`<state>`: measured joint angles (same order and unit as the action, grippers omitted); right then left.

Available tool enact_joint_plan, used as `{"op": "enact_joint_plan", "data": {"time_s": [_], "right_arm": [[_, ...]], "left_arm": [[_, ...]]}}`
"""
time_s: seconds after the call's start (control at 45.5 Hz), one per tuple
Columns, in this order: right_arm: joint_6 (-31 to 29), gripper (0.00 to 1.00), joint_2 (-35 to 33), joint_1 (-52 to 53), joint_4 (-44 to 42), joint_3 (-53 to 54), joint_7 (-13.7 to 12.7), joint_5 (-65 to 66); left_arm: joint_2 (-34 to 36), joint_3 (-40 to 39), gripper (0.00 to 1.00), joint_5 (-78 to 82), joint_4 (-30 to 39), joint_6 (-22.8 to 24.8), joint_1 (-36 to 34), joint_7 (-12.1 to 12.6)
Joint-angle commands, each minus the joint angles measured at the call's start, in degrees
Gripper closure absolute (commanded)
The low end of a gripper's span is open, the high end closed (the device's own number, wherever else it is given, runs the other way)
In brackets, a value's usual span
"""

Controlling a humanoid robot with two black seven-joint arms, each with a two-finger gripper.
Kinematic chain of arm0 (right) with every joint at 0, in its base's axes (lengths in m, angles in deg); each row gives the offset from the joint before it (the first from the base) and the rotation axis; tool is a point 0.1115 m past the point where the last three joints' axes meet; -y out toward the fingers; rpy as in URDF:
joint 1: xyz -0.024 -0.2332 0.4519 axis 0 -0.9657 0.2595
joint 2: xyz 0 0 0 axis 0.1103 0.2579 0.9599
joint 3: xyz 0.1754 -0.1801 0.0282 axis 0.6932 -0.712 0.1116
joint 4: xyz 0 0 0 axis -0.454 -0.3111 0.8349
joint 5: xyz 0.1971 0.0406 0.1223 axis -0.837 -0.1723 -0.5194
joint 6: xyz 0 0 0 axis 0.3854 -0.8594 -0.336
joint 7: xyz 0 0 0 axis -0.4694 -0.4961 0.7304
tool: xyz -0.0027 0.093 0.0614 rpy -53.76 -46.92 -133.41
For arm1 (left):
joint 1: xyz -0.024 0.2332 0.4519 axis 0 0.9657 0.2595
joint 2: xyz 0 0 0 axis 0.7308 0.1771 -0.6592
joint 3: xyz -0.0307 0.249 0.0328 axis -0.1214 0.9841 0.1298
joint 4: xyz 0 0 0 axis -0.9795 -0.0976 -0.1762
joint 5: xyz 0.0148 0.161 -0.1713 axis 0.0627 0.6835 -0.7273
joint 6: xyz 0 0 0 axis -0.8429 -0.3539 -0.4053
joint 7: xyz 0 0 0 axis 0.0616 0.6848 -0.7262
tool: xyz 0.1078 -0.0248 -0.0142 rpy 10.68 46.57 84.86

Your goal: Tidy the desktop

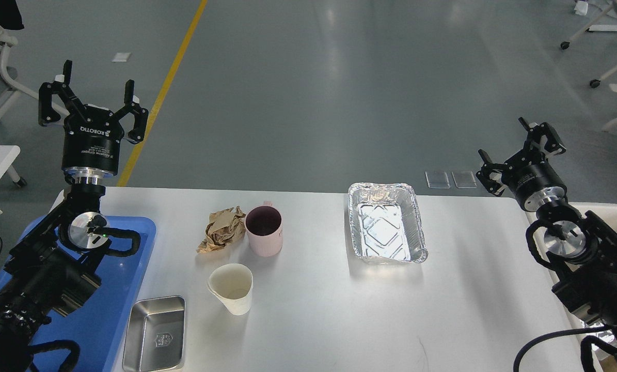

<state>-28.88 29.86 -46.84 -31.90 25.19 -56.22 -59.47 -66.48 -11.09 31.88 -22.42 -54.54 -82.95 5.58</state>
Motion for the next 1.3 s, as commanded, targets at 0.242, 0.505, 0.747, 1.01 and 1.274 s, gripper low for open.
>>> {"op": "enact_joint_plan", "data": {"time_s": [0.242,0.505,0.747,1.01,1.274], "right_arm": [[0.00,0.00,0.09,0.00,0.00,0.00,0.00,0.00],[0.09,0.00,0.09,-0.09,0.00,0.00,0.00,0.00],[0.17,0.00,0.27,0.26,-0.09,-0.44,-0.18,0.00],[0.17,0.00,0.53,0.00,0.00,-0.97,-0.26,0.09],[0.26,0.00,1.76,0.00,-0.09,-1.14,-0.26,0.53]], "left_arm": [[-0.35,0.16,0.03,-0.01,-0.09,-5.82,-0.52,0.44],[-0.44,0.69,0.03,0.07,-0.01,-6.17,-1.14,0.44],[1.93,1.83,0.04,2.53,-0.01,-8.36,-2.98,1.32],[6.59,1.92,0.07,6.31,-0.18,-17.32,-1.93,0.70],[6.15,4.99,0.06,14.75,0.43,-44.22,-4.48,1.32]]}}
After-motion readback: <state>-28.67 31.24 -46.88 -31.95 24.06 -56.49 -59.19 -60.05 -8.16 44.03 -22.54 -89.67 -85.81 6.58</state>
